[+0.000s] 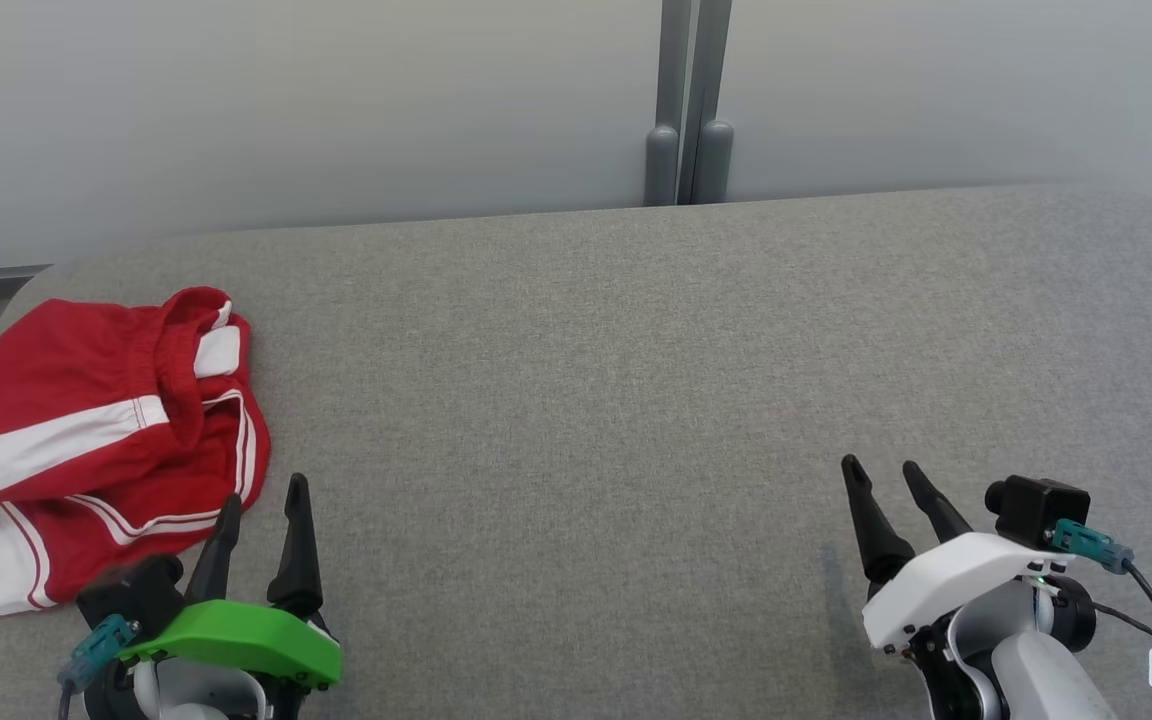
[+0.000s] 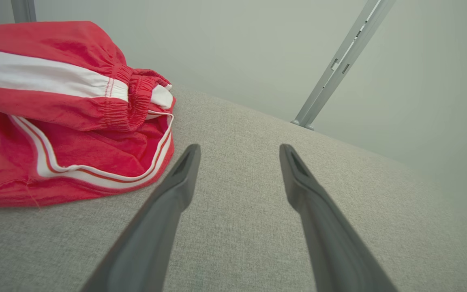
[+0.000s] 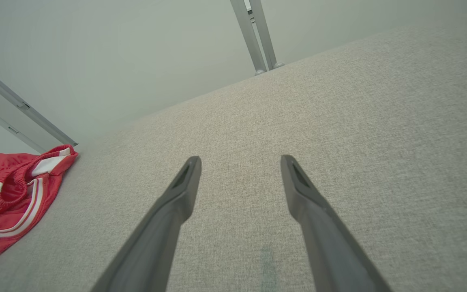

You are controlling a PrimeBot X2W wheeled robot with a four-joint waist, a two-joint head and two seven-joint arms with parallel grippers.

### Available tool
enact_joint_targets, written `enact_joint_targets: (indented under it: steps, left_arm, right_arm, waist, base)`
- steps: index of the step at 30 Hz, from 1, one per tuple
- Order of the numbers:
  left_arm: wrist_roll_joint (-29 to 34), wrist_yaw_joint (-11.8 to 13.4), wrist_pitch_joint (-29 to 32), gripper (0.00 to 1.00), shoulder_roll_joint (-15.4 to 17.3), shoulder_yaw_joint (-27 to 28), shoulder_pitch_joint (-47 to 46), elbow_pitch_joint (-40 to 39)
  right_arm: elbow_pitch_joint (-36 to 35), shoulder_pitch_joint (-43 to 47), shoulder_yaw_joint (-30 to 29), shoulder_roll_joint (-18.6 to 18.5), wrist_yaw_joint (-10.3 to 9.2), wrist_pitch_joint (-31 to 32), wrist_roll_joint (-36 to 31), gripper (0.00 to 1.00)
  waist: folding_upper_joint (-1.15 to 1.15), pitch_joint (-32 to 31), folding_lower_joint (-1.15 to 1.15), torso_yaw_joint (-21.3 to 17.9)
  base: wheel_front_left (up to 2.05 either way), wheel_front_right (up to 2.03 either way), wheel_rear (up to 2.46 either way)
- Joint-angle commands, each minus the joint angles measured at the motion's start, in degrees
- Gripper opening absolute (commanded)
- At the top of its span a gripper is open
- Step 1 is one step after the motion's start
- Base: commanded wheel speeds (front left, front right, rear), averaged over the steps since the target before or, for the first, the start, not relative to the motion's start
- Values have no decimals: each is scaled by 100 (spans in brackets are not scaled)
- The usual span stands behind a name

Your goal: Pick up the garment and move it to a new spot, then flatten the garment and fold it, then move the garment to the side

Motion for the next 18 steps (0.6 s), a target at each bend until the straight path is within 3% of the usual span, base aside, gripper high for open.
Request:
enact_joint_targets:
  steps: [1, 18]
  left_arm:
    - [81, -42, -48, 100, 17, 20, -54, -51]
    - [636, -87, -249, 100, 65, 9, 6, 106]
  right_arm:
    - [-7, -117, 34, -31, 1, -50, -57, 100]
    - [28, -187, 239, -41, 2, -263, -415, 100]
  waist:
    - [0, 1, 0, -1]
    - [0, -7, 0, -12]
  base:
    - [0, 0, 0]
    - [0, 0, 0]
